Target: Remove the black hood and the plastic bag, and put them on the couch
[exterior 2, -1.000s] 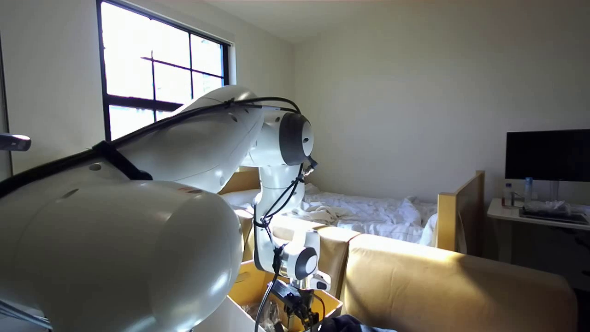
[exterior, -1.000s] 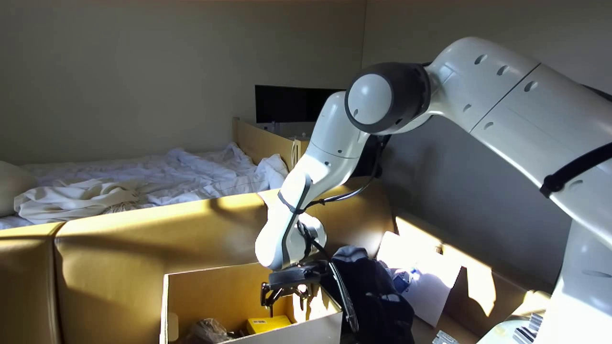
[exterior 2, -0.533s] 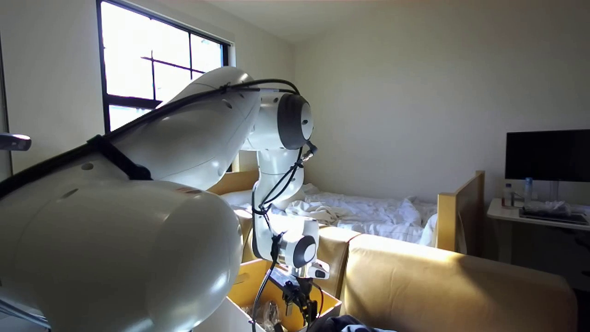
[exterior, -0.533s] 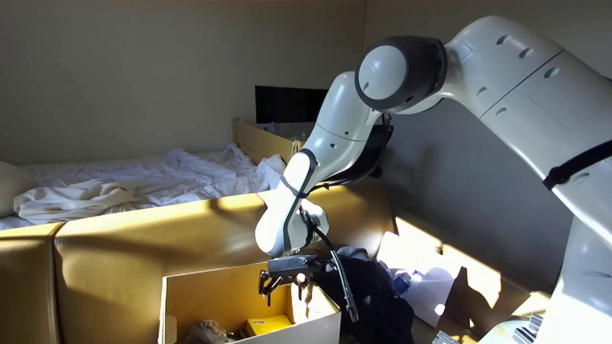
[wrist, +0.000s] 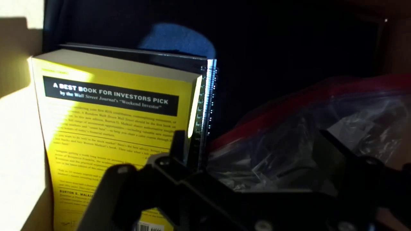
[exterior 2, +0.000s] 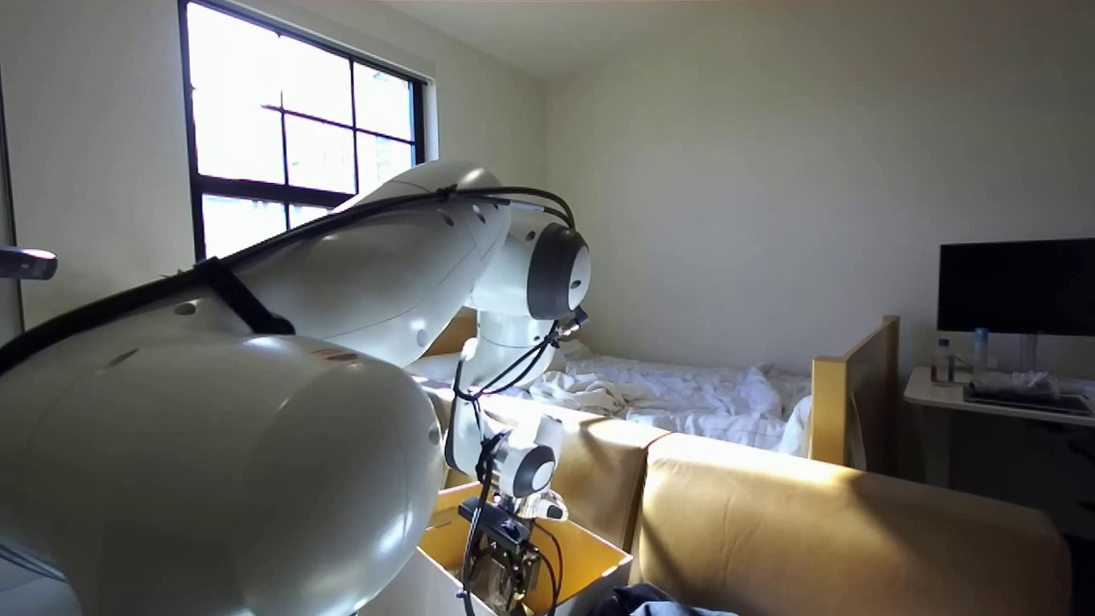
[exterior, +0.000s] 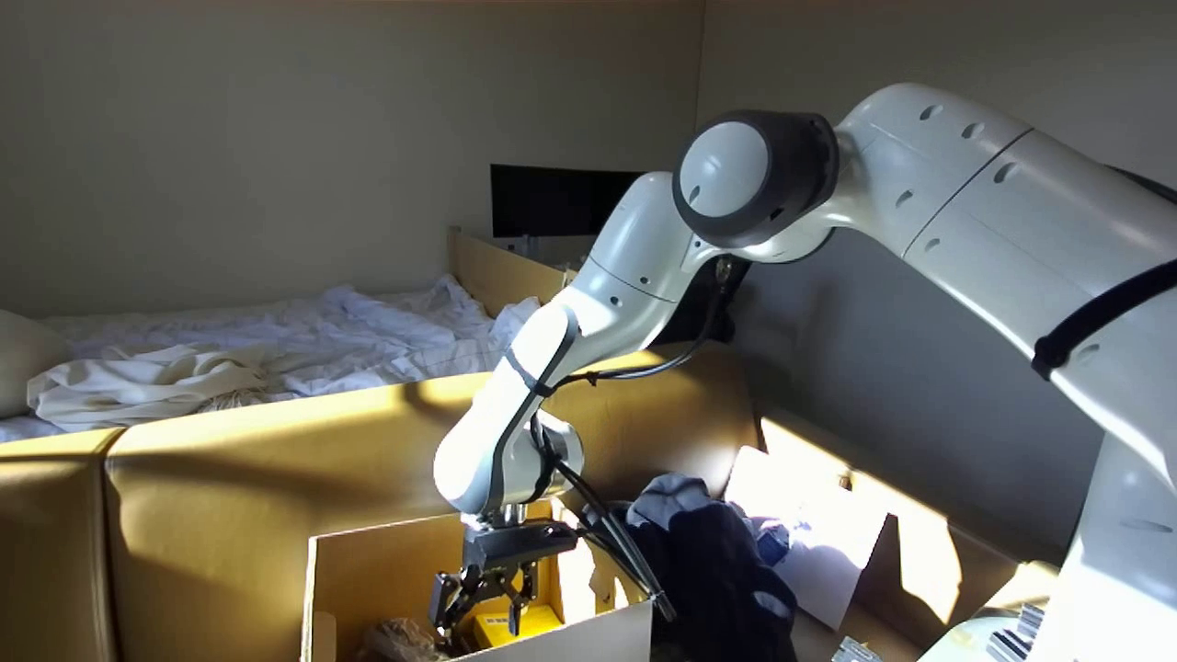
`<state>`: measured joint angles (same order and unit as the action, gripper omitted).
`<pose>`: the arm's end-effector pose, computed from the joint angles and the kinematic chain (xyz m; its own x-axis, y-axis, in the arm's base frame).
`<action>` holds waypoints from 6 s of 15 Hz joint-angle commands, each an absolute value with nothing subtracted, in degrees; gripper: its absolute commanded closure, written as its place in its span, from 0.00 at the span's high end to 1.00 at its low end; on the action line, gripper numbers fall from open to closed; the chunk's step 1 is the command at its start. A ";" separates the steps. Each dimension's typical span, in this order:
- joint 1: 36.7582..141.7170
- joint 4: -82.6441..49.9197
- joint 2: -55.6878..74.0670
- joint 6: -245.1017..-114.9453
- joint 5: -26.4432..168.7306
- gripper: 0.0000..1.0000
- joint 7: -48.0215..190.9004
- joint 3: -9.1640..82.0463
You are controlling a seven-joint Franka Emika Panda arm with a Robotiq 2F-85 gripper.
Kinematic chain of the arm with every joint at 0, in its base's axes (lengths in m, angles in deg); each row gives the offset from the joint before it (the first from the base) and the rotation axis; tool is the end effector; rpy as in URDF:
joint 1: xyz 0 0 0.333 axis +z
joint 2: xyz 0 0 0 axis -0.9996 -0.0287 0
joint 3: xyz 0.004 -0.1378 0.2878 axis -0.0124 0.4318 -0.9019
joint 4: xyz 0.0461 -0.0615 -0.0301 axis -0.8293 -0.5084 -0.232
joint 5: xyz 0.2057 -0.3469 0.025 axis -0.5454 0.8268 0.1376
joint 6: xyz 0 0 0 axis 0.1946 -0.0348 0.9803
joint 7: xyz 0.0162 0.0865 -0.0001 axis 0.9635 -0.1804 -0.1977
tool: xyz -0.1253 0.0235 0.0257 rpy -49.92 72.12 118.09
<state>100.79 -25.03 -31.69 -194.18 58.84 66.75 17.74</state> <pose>0.5399 0.2852 -0.0271 0.9700 0.0915 -0.2252 0.0362 -0.9704 -0.2387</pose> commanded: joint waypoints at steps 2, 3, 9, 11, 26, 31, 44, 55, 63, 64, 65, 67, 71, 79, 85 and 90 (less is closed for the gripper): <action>99.77 -15.50 -38.07 -183.72 58.24 1.00 72.51 15.81; 100.28 -13.57 -39.41 -181.34 58.40 1.00 72.67 16.12; 100.63 -1.72 -46.77 -171.00 58.02 1.00 79.96 13.15; 101.86 1.03 -47.94 -170.27 58.14 1.00 81.53 12.05; 106.03 16.51 -57.78 -162.75 57.77 1.00 82.44 11.23; 107.06 17.37 -58.41 -156.81 56.73 1.00 83.56 11.79; 111.22 16.08 -59.21 -142.11 52.71 1.00 83.26 17.68; 114.02 22.50 -59.30 -154.22 57.46 1.00 83.24 17.67; 114.60 21.97 -59.23 -163.94 59.99 1.00 83.71 18.46; 114.63 21.82 -59.24 -165.62 59.97 1.00 83.13 18.64; 114.71 21.79 -59.25 -166.85 60.22 1.00 83.05 18.86; 114.68 21.71 -59.30 -168.22 60.41 1.00 82.59 18.99; 114.75 21.68 -59.40 -169.24 60.70 1.00 82.56 19.12; 114.58 21.72 -59.60 -167.67 60.45 1.00 82.13 18.82; 114.45 21.62 -59.60 -168.22 60.16 1.00 82.09 18.59; 114.82 21.56 -59.60 -170.86 60.64 1.00 82.74 19.06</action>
<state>114.67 22.35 -59.60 -167.66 59.67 82.42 18.95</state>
